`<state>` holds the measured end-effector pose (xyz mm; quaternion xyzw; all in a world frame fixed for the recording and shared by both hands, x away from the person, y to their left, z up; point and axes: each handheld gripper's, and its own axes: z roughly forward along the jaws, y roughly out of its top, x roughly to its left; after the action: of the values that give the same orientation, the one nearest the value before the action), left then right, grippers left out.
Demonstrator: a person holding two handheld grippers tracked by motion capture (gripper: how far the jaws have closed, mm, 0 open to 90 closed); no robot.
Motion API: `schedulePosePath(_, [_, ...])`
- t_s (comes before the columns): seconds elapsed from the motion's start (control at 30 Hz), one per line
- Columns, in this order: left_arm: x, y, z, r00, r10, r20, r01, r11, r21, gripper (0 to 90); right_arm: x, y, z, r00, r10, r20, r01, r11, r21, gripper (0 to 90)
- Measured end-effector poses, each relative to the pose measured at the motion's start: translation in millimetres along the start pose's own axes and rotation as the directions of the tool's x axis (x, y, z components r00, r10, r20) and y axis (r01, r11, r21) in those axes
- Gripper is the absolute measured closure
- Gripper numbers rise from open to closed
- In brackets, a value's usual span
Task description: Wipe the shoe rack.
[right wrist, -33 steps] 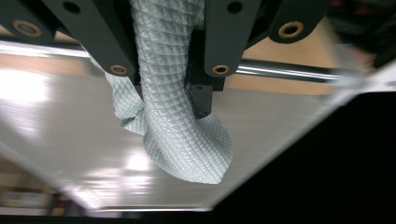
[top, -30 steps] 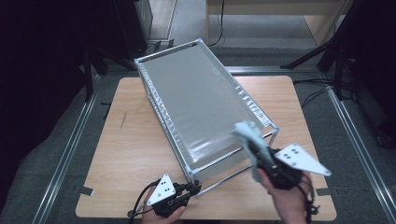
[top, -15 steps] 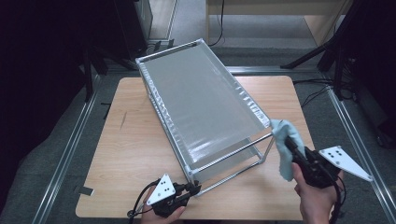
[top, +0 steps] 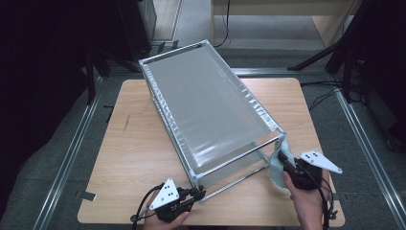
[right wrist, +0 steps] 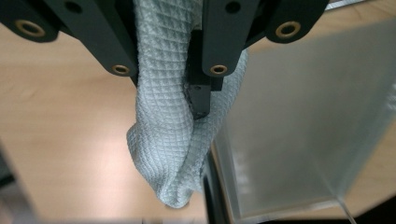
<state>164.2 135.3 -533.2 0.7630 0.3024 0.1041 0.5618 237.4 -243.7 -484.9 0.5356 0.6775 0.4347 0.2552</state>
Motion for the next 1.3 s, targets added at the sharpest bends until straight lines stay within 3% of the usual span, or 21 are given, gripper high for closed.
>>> schedulePosePath(0.17, [1.6,0.2,-0.5,0.9999,-0.001,0.013,0.001,1.0,0.004,79.5,-9.1,-25.0,27.3,0.9995,0.032,0.003,-0.032,0.986,0.163,81.4])
schedulePosePath(0.23, [1.7,0.3,-0.5,0.9999,0.001,0.013,-0.001,1.0,0.005,79.5,-10.5,-28.5,29.9,0.9978,0.066,0.01,-0.067,0.985,0.159,81.5])
schedulePosePath(0.27, [1.6,0.3,-0.5,0.9999,0.002,0.012,-0.002,1.0,0.005,79.5,-10.1,-27.6,28.8,0.9972,0.074,0.011,-0.075,0.987,0.143,81.5])
schedulePosePath(0.3, [1.7,0.2,-0.7,0.9999,0.002,0.012,-0.002,1.0,0.006,79.5,-7.9,-23.5,23.7,0.9972,0.073,0.012,-0.074,0.993,0.095,81.5])
schedulePosePath(0.33, [1.7,0.2,-0.7,0.9999,0.002,0.012,-0.002,1.0,0.006,79.5,-7.9,-23.5,23.7,0.9972,0.073,0.012,-0.074,0.993,0.095,81.5])
schedulePosePath(0.37, [2.1,-0.3,-1.3,0.9999,0.004,0.012,-0.004,1.0,0.001,79.5,-0.6,-10.4,8.8,0.9984,0.055,0.011,-0.055,0.998,-0.012,81.5])
schedulePosePath(0.4, [2.0,-0.5,-1.5,0.9999,0.007,0.01,-0.007,1.0,0.002,79.6,2.6,-5.8,2.9,0.9986,0.052,0.009,-0.052,0.998,-0.044,81.5])
schedulePosePath(0.47, [1.7,-0.6,-1.6,0.9999,0.008,0.007,-0.008,1.0,0.002,79.7,11.1,3.9,-10.5,0.9996,0.029,0.007,-0.028,0.992,-0.127,81.4])
schedulePosePath(0.5, [1.6,-0.7,-1.6,0.9999,0.008,0.006,-0.008,1.0,0.002,79.7,17.7,9.4,-18.7,0.9997,-0.003,0.024,0.007,0.985,-0.171,81.4])
schedulePosePath(0.57, [1.6,-0.8,-1.5,0.9999,0.008,0.006,-0.008,1.0,0.002,79.7,27.3,14.9,-28.5,0.9991,-0.034,0.024,0.039,0.975,-0.221,81.3])
schedulePosePath(0.7, [1.9,-1.0,-1.5,0.9999,0.011,0.008,-0.011,0.9999,0.002,79.7,41.5,14.7,-30.8,0.999,-0.006,-0.045,-0.006,0.966,-0.258,81.4])
schedulePosePath(0.8, [1.9,-0.9,-1.5,0.9999,0.012,0.008,-0.012,0.9999,0.003,79.7,51.0,4.4,-13.6,0.9969,-0.062,-0.048,0.051,0.979,-0.196,81.2])
schedulePosePath(0.9, [1.7,-0.9,-1.4,0.9999,0.012,0.007,-0.012,0.9999,0.003,79.8,51.1,-15.6,14.5,0.997,-0.072,-0.029,0.07,0.995,-0.076,81.3])
schedulePosePath(0.97, [1.8,-0.9,-1.6,0.9999,0.014,0.007,-0.014,0.9999,0.004,79.8,47.4,-25.3,27.2,0.9985,-0.055,-0.006,0.055,0.998,-0.009,81.3])
schedulePosePath(1.07, [2.1,-1.0,-1.6,0.9999,0.014,0.009,-0.014,0.9999,0.004,79.8,42.1,-35.8,41.9,0.9986,-0.05,0.016,0.049,0.996,0.07,81.2])
schedulePosePath(1.13, [2.4,-1.0,-1.6,0.9998,0.015,0.01,-0.015,0.9999,0.004,79.7,40.8,-36.7,43.9,0.9988,-0.047,0.011,0.046,0.996,0.072,81.2])
schedulePosePath(1.2, [2.5,-1.1,-1.5,0.9998,0.015,0.01,-0.015,0.9999,0.003,79.8,43.6,-31.8,39.1,0.9981,-0.06,0.015,0.06,0.998,0.021,81.2])
schedulePosePath(1.23, [2.5,-1.1,-1.5,0.9998,0.015,0.01,-0.015,0.9999,0.003,79.8,43.6,-31.8,39.1,0.9981,-0.06,0.015,0.06,0.998,0.021,81.2])
schedulePosePath(1.27, [2.8,-0.9,-1.5,0.9999,0.009,0.014,-0.009,0.9999,0.005,79.6,47.9,-24.1,30.8,0.9962,-0.082,0.031,0.083,0.995,-0.047,81.3])
schedulePosePath(1.3, [2.5,-1.1,-1.5,0.9999,0.002,0.013,-0.002,1.0,0.004,79.6,49.5,-20.9,27.6,0.9952,-0.09,0.039,0.093,0.993,-0.073,81.3])
